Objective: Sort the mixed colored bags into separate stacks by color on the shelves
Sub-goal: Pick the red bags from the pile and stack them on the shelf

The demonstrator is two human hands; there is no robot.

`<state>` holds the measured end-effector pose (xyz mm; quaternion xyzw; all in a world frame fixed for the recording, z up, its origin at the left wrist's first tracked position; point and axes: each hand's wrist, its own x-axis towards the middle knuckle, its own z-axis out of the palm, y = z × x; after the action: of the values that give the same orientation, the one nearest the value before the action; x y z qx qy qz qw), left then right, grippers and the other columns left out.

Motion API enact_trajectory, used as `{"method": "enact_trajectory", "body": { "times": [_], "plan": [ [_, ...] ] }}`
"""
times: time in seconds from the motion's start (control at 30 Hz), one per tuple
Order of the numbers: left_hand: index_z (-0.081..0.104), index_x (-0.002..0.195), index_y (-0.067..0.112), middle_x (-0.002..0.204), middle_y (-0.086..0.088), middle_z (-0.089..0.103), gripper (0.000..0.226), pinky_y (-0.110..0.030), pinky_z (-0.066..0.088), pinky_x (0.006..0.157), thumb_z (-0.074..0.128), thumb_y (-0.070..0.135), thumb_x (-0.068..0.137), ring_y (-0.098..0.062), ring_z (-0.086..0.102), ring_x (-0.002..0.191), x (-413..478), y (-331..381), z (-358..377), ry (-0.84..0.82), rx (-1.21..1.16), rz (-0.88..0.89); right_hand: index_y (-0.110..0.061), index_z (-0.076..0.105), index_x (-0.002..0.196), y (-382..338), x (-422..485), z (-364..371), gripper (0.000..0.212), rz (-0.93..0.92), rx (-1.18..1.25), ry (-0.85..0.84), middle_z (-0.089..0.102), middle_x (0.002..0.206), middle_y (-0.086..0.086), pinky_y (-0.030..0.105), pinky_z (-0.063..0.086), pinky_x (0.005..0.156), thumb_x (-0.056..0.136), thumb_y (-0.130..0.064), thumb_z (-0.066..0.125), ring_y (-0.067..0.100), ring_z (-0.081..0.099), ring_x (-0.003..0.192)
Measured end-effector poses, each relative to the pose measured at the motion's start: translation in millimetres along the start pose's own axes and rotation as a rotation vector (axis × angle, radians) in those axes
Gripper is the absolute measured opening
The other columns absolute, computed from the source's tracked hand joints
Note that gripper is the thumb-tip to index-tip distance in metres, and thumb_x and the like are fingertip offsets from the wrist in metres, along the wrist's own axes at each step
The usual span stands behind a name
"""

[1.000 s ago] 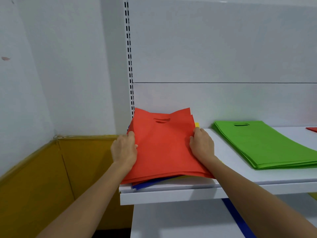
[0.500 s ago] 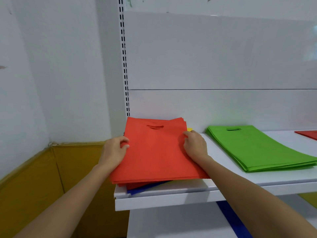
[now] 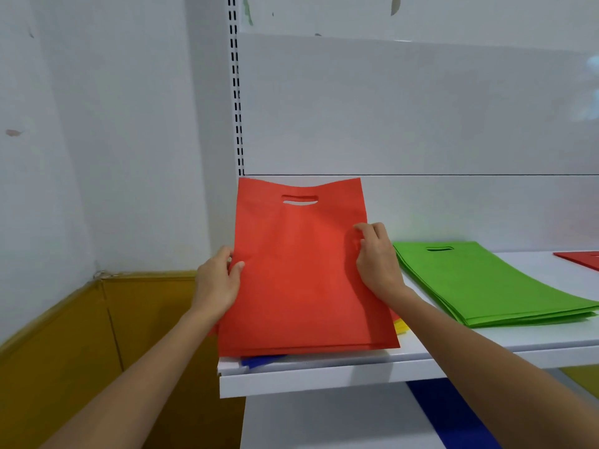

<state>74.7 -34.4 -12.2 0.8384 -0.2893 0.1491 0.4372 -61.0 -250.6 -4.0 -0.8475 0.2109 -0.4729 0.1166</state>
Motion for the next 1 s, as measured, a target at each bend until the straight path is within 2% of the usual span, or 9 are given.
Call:
{"method": "enact_trajectory", "body": {
  "times": [0.1,0.23,0.37,0.43,0.53,0.67,0.73,0.87,1.0],
  "plan": [
    [0.053,0.104,0.009,0.085,-0.014,0.066,0.020,-0.039,0.047,0.071,0.052,0.025,0.093,-0.036,0.061,0.086,-3.6,1.7,0.7,-0.013,0.034,0.008,-0.003,0.052,0.126,7.3,-5.2,-4.0,0.037,0.049,-0.062,-0.022,0.050,0.118,0.016,0.043,0.045,0.080,0.092,0.002,0.039,0.037,0.055,0.096],
    [0.050,0.115,0.009,0.080,-0.006,0.062,0.033,-0.029,0.039,0.071,0.060,0.027,0.089,-0.022,0.055,0.081,-6.5,12.7,3.8,-0.011,-0.042,-0.005,-0.003,0.052,0.128,17.3,-9.0,-9.4,0.037,0.099,-0.098,-0.042,0.051,0.121,0.016,0.042,0.045,0.082,0.094,0.000,0.039,0.037,0.056,0.098],
    [0.046,0.128,0.010,0.093,-0.004,0.059,0.052,-0.026,0.041,0.077,0.069,0.016,0.082,-0.019,0.056,0.083,-10.0,18.9,8.7,-0.108,-0.178,-0.018,0.000,0.052,0.128,24.2,-9.0,-15.7,0.039,0.098,-0.088,0.014,0.052,0.119,0.019,0.044,0.045,0.081,0.091,0.005,0.040,0.039,0.057,0.094],
    [0.045,0.132,0.011,0.096,-0.004,0.058,0.054,-0.026,0.041,0.079,0.068,0.014,0.083,-0.021,0.057,0.087,-11.7,19.6,10.3,-0.100,-0.168,-0.004,0.000,0.052,0.128,25.0,-8.7,-18.8,0.040,0.083,-0.092,0.036,0.051,0.119,0.019,0.044,0.046,0.076,0.090,0.006,0.041,0.040,0.057,0.090],
    [0.051,0.131,0.011,0.105,-0.011,0.062,0.047,-0.027,0.039,0.085,0.064,0.011,0.085,-0.027,0.058,0.096,-12.0,23.5,11.2,-0.065,-0.090,0.099,-0.001,0.051,0.128,26.7,-8.3,-25.0,0.040,0.075,-0.117,0.043,0.050,0.121,0.019,0.046,0.047,0.073,0.090,0.005,0.041,0.041,0.057,0.087],
    [0.066,0.112,0.007,0.110,-0.014,0.065,0.025,-0.028,0.038,0.091,0.059,0.007,0.088,-0.030,0.059,0.104,-8.5,36.3,27.4,-0.075,-0.008,0.284,-0.008,0.049,0.131,42.1,-12.7,-49.3,0.038,0.121,-0.242,-0.016,0.048,0.126,0.012,0.046,0.047,0.078,0.094,-0.006,0.039,0.039,0.058,0.096],
    [0.066,0.112,0.006,0.110,-0.014,0.065,0.025,-0.030,0.039,0.090,0.057,0.007,0.088,-0.031,0.059,0.103,-8.7,52.2,46.2,-0.099,-0.006,0.348,-0.008,0.052,0.129,59.0,-15.3,-73.5,0.037,0.130,-0.328,-0.027,0.051,0.126,0.011,0.045,0.046,0.082,0.093,-0.009,0.041,0.037,0.057,0.102],
    [0.063,0.118,0.010,0.114,-0.014,0.064,0.031,-0.043,0.042,0.093,0.053,0.015,0.090,-0.035,0.056,0.106,-13.0,104.4,98.1,-0.187,0.010,0.500,-0.008,0.058,0.119,103.8,-18.4,-139.0,0.034,0.211,-0.532,0.003,0.056,0.118,0.013,0.043,0.038,0.089,0.089,-0.010,0.043,0.033,0.052,0.111],
    [0.059,0.125,0.016,0.125,-0.008,0.061,0.037,-0.040,0.038,0.099,0.059,0.016,0.088,-0.030,0.052,0.116,-30.4,181.0,155.7,-0.273,-0.090,0.612,-0.007,0.059,0.120,151.3,-30.4,-218.1,0.036,0.343,-0.626,0.032,0.057,0.119,0.013,0.042,0.038,0.090,0.088,-0.010,0.043,0.033,0.051,0.113]
  ]
}}
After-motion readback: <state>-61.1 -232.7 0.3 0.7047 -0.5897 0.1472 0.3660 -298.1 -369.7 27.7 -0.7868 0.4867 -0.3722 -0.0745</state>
